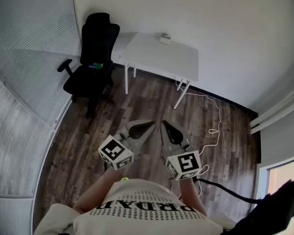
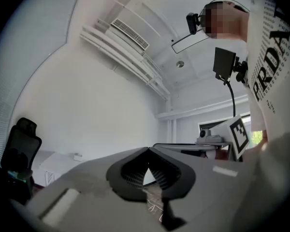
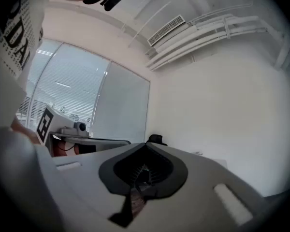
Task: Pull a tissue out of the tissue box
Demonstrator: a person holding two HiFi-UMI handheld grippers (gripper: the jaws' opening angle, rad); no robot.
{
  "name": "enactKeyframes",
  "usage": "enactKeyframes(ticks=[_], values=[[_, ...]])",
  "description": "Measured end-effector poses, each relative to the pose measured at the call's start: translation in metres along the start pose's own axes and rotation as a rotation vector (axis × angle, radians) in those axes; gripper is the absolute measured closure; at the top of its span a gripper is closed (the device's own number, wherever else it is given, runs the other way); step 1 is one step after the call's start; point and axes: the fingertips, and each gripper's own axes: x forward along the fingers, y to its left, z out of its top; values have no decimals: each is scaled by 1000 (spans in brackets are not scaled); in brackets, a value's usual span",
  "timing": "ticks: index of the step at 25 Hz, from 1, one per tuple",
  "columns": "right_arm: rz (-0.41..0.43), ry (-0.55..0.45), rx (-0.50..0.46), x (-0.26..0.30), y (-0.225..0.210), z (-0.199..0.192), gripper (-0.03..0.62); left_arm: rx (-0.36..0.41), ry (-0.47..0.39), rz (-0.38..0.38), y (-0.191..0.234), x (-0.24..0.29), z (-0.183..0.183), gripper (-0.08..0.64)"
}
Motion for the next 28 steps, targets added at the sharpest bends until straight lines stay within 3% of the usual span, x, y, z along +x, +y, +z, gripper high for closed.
enactKeyframes(ticks=[28], values=[[-25, 68, 31, 9, 34, -20, 583, -59, 21, -26, 0, -35, -9, 569]])
